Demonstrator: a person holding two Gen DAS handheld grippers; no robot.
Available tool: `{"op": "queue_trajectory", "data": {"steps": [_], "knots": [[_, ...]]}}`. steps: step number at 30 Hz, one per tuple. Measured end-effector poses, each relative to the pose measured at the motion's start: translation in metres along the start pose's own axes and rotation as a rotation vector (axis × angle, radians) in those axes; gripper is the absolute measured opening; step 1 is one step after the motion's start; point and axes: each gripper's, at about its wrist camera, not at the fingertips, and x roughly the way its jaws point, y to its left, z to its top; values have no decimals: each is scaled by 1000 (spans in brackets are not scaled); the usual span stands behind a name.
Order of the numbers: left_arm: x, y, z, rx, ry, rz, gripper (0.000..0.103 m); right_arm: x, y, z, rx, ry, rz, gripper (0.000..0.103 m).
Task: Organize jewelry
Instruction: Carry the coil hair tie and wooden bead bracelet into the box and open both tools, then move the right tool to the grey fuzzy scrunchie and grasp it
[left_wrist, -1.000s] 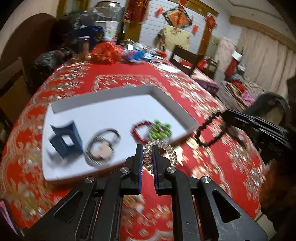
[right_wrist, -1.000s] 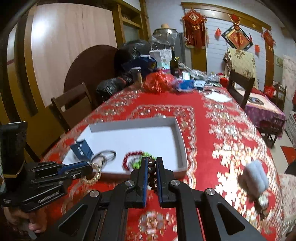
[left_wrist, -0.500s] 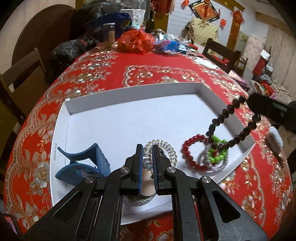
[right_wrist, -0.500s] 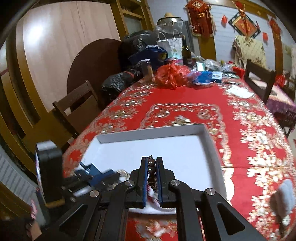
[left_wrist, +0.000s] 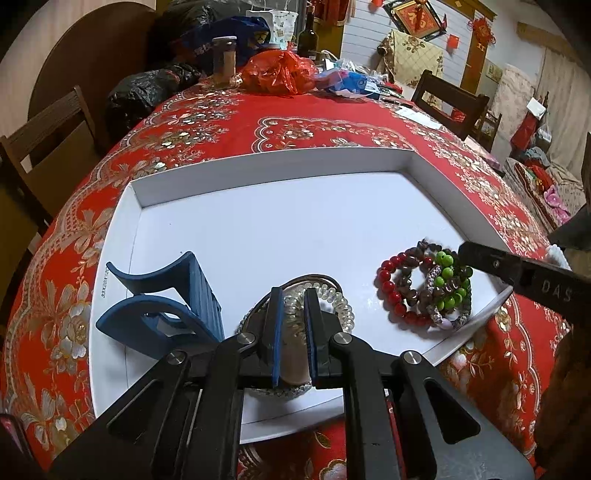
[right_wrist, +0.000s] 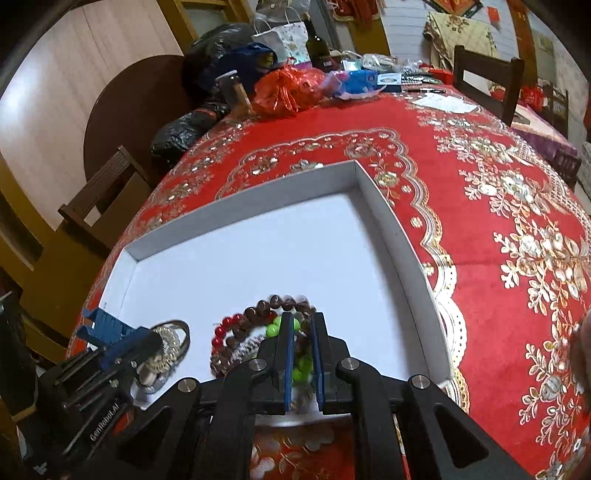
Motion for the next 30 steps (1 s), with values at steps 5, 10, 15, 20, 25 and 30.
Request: {"op": "queue_trajectory", "data": {"steps": [5,10,15,20,25,30], "knots": [[-2,-7,0,30,0,-4,34,-8,3,-3,-23,-31,-13,40],[-14,-16,-1,67,-44,16,55,-18,11,-14,-60,-42,-25,40],[-28,-22,-5,65,-68,21,56,-31,20,-33,-111,-58,-54,40],[-37,-27,-11,71,-70,27,56,-46,26,-46,-152,-74,-100,44],[-44,-29,-13,66,-72,17,56,-61,26,-57,-154,-82,-103,44],[-47,-29,-15,58,-71,19,56,-72,26,-69,-183,-89,-128,44]]}}
